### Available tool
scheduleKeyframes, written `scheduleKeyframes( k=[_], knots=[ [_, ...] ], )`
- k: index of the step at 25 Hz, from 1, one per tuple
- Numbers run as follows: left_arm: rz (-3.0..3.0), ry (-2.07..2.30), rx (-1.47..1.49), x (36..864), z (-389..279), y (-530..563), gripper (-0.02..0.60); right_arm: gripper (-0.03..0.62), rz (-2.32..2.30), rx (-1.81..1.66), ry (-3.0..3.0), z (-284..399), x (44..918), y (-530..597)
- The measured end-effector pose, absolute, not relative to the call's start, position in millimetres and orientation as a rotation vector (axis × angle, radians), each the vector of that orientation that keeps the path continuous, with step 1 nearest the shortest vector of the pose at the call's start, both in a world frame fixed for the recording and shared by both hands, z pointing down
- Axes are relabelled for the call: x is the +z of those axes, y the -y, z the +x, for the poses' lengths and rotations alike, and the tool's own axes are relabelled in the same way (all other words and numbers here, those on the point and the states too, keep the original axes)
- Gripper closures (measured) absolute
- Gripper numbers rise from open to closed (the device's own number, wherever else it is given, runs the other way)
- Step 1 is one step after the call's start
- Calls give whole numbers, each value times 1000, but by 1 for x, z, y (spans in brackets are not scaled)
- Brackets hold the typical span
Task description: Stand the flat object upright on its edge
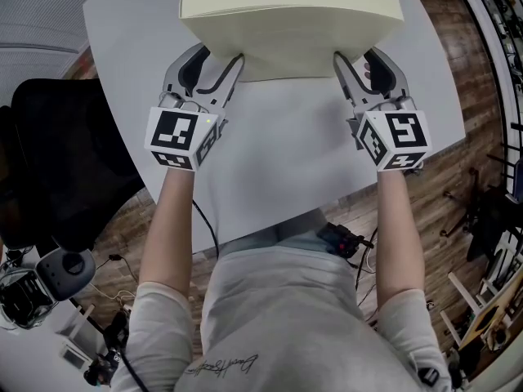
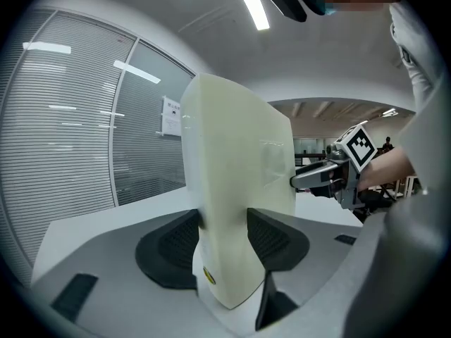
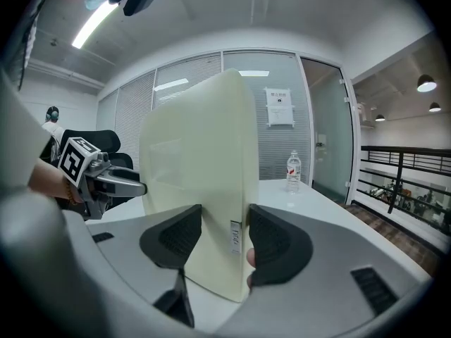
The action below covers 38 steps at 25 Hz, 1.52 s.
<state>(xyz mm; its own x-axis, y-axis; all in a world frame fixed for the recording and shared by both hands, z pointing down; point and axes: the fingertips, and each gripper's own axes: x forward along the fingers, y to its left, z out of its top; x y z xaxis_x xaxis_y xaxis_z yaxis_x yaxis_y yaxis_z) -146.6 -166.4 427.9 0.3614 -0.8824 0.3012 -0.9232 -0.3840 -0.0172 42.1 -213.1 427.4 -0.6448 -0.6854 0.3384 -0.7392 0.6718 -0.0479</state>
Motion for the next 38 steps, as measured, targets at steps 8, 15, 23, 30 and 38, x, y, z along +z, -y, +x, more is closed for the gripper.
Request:
scheduleKeyframes(
  k=[8,15,23,30,38],
  knots=[
    [2455,1661,408,431,-144,166,353,367,1138,303,2608,46,436,212],
    [2445,1637,426,432,-143,163,351,367,1112,309,2628,48,438,209],
    [2442,1633,429,434,-144,160,351,367,1098,293,2636,47,439,208],
    [2449,1616,477,434,-143,158,347,365,1069,272,2623,47,439,207],
    [2467,1559,520,436,-142,158,337,364,1025,277,2620,45,440,207]
  ],
)
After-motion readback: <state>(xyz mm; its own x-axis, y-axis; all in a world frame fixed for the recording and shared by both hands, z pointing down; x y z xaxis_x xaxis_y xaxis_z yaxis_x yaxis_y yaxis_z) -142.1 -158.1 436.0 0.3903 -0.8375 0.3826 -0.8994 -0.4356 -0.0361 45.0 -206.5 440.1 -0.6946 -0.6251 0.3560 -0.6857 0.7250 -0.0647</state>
